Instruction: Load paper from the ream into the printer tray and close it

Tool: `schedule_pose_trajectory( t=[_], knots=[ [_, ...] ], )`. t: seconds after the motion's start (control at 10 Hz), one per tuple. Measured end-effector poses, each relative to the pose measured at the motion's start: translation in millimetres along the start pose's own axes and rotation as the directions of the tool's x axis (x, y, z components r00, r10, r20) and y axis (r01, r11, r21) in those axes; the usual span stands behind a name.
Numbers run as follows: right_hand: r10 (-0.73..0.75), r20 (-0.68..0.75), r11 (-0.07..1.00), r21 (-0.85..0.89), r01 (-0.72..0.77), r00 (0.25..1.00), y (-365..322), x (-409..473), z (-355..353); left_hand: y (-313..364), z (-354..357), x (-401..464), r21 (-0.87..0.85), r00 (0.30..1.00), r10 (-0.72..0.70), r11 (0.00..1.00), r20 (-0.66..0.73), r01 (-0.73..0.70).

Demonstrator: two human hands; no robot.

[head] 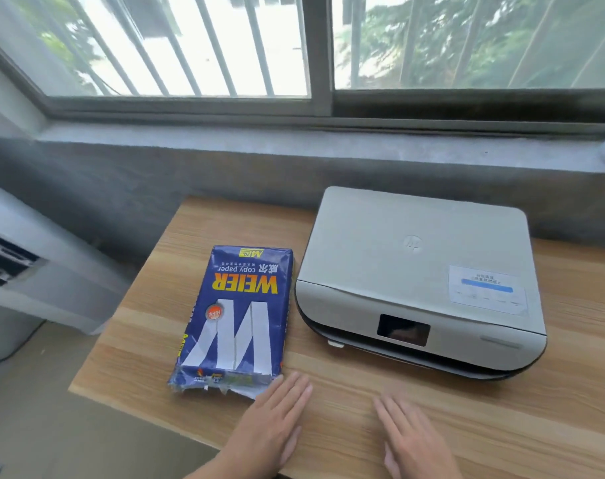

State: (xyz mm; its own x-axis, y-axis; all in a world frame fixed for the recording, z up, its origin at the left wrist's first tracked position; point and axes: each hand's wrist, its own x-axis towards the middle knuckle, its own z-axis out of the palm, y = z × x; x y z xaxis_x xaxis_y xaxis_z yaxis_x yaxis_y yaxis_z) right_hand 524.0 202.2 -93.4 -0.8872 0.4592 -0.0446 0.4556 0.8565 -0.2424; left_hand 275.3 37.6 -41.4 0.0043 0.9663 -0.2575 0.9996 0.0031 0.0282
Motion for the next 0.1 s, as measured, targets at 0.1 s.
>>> schedule_pose_trajectory(
  t=[0.1],
  knots=[
    [-0.108, -0.136, 0.994, -0.025, 0.105, 0.985, -15.5, 0.5, 8.6, -16.4, 6.4, -24.7, 0.022, 0.999, -0.003, 1.000, 0.047, 0.002]
  ],
)
